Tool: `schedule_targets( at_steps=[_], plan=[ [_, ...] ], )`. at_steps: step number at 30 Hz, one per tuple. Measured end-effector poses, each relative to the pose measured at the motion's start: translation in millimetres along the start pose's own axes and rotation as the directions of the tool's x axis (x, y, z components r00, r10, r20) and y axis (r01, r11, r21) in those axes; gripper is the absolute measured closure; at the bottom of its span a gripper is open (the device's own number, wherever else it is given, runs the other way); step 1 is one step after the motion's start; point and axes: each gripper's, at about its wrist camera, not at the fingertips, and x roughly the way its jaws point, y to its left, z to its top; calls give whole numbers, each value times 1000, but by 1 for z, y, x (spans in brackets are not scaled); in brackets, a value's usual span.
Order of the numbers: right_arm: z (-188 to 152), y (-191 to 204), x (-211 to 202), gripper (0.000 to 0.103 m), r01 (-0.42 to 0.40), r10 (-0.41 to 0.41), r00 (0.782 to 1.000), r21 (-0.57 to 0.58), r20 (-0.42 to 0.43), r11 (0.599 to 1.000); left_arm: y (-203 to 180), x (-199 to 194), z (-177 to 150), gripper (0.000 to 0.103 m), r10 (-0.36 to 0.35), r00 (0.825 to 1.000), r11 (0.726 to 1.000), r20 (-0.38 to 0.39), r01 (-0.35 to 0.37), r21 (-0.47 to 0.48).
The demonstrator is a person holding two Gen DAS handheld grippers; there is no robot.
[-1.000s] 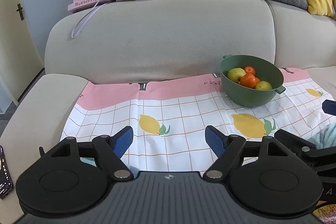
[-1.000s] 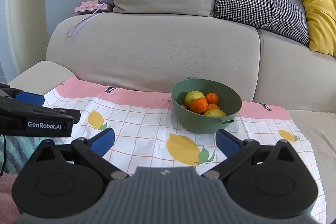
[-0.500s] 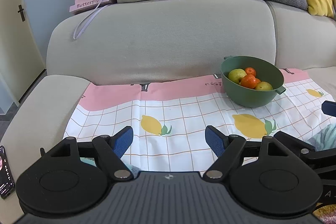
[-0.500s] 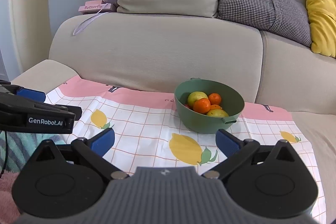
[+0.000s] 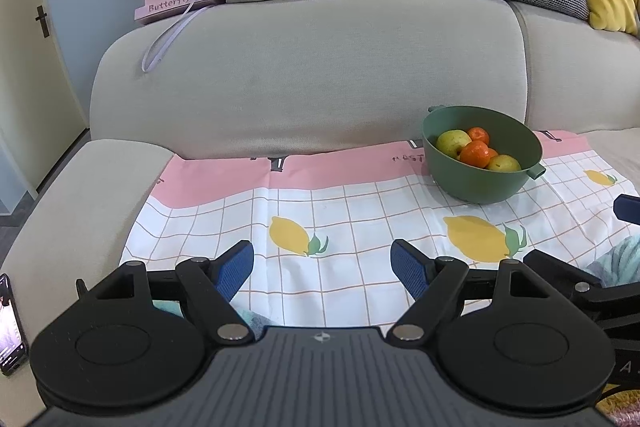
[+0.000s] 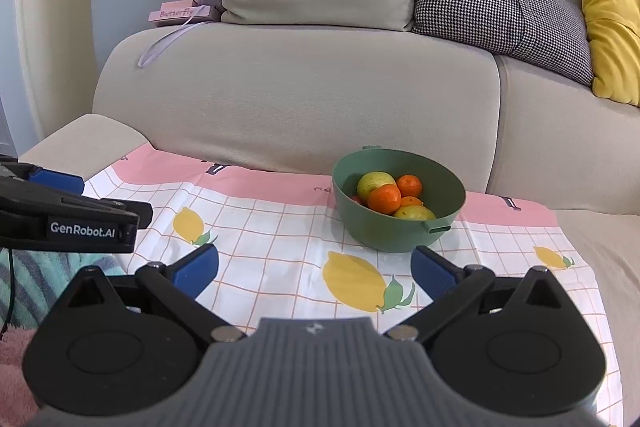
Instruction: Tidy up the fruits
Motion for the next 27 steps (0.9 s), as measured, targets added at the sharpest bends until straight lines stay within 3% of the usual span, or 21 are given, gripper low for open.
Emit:
schedule_targets(
  at_steps=[27],
  plan=[
    [-4,2,2,4,3,-2,1000,14,-16,1000,-3,-4,-1,12,-1,1000,1000,15,1,-6]
  ],
)
